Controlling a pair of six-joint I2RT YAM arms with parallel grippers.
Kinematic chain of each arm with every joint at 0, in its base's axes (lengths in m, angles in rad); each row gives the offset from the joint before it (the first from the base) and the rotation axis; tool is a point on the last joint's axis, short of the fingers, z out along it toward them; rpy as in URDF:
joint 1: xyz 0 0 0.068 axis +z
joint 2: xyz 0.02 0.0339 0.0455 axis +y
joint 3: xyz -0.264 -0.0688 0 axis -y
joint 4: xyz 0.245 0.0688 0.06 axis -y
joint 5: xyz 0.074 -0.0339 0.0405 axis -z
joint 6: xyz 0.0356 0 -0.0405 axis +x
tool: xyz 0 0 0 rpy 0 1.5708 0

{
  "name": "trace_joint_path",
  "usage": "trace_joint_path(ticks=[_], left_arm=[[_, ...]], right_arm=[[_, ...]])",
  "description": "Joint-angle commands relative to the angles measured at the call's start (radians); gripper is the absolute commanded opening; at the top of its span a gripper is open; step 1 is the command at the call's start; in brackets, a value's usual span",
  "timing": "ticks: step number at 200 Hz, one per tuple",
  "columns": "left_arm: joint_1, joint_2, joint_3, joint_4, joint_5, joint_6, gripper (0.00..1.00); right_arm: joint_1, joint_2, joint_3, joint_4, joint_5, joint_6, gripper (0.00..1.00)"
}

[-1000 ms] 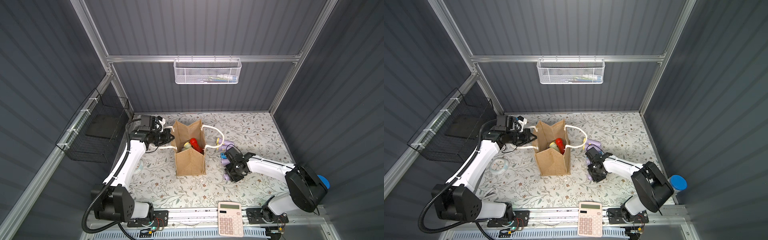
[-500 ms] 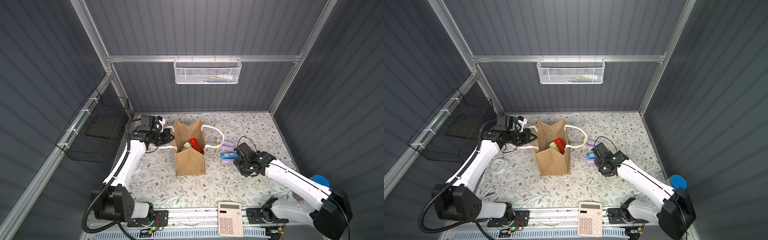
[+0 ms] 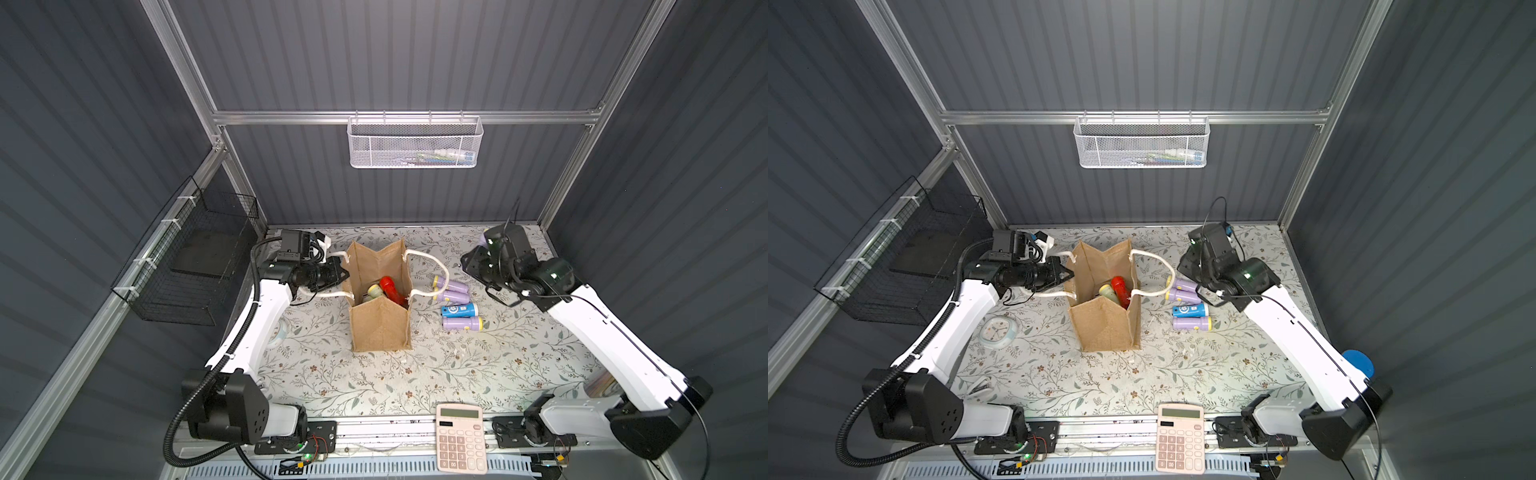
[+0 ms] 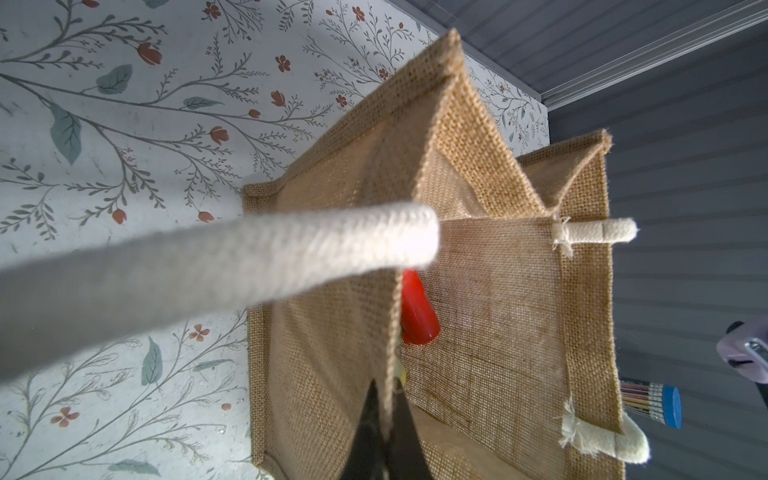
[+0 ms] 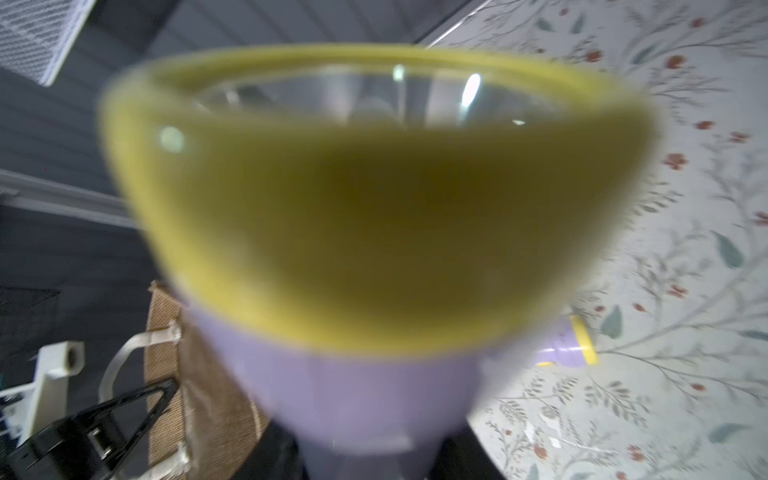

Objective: Put the flashlights into the tote bags
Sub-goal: Pick up the flashlight from the center of the board.

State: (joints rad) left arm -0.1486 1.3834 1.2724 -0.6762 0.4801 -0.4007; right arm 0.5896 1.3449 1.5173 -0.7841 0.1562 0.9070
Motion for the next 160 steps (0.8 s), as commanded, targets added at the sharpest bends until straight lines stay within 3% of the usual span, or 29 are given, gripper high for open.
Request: trace_joint_path(ticks=[1,91,160], left_arm=[[0.006,-0.018,0.023,0.03,0.028,-0.001,0.0],[0.006,-0.008,-0.001,0.056,0.043,-0.005,0.0],[0.006,-0.007,-0.004,0.085,0.072,-0.024,0.0]], right_arm=[[0.016,0.084,0.092,0.048,-0.159,-0.11,0.0],[0.163,0.381,0.388,0.098,-0.384,-0.222,0.04],[0.237,0.575,0.472,0.095,-0.523,-0.229,0.05]])
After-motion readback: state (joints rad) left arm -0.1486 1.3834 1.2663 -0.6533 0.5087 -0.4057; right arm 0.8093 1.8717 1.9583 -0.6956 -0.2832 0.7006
